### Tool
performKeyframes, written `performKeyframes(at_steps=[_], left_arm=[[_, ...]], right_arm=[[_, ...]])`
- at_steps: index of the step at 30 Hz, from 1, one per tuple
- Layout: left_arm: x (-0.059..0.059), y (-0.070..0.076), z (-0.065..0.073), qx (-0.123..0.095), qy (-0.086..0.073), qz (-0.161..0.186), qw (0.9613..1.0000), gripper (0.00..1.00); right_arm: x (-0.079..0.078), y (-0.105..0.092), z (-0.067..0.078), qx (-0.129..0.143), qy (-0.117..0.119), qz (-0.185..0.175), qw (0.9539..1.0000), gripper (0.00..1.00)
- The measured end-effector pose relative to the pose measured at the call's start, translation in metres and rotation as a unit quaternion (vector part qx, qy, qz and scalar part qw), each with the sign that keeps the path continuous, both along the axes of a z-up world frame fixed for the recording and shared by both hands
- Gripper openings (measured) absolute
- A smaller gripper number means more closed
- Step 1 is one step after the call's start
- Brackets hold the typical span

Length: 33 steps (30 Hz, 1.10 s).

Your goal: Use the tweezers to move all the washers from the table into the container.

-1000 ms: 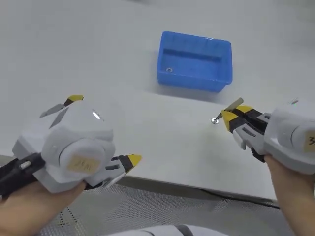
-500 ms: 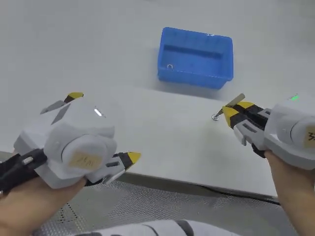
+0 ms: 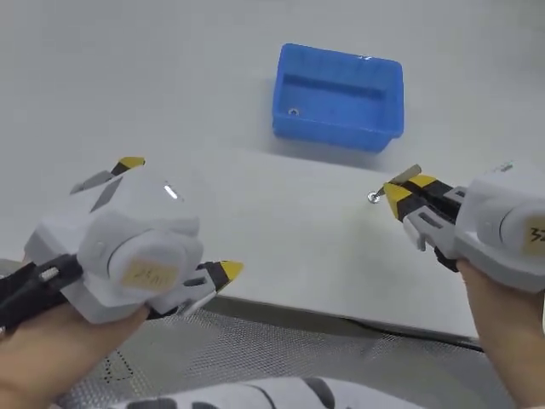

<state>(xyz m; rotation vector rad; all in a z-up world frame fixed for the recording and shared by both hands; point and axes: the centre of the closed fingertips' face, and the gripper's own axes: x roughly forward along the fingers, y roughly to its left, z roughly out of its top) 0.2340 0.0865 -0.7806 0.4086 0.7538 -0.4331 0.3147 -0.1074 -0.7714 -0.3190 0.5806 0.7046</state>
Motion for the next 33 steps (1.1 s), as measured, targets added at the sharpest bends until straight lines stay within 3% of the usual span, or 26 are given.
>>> performKeyframes(at_steps=[33], left_arm=[[-0.0001,-0.0006,-0.0036,0.005,0.005,-0.004,1.0000,0.95]], right_arm=[[0.0087,-0.0037,-0.0023,0.006,0.010,-0.013,0.9998,0.03]])
